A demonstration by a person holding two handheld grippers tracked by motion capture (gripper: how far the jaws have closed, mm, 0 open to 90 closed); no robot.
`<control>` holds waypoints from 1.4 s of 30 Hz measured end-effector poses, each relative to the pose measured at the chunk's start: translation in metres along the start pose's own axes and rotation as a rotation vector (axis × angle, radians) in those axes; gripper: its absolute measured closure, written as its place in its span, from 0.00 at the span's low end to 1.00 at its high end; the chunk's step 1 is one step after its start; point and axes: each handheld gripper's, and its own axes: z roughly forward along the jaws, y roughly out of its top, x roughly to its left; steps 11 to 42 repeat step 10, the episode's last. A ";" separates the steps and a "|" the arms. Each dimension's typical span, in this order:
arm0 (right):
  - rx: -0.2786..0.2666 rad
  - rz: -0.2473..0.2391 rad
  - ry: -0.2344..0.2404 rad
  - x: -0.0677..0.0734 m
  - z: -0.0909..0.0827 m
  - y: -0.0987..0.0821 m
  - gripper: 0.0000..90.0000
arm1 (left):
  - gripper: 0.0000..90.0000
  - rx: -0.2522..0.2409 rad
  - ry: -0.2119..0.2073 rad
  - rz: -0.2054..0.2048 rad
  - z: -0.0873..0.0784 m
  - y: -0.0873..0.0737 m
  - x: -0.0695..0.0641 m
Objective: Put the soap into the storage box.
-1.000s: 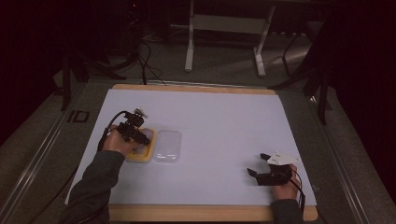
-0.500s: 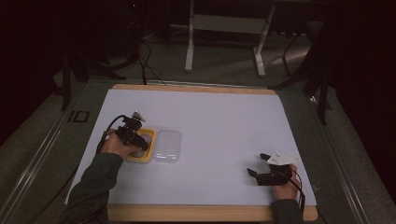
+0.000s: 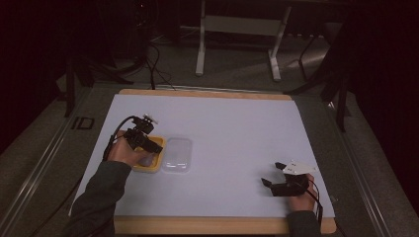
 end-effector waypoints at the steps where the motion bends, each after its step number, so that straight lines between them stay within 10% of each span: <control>1: 0.000 0.000 0.000 0.000 0.000 0.000 0.17 | 0.41 -0.007 -0.005 0.007 -0.001 0.001 -0.003; 10: 0.006 0.005 0.003 0.000 0.000 0.000 0.17 | 0.42 -0.048 -0.046 0.060 0.005 0.000 -0.026; 42: 0.006 0.005 0.003 0.000 0.000 0.000 0.17 | 0.42 -0.048 -0.046 0.060 0.005 0.000 -0.026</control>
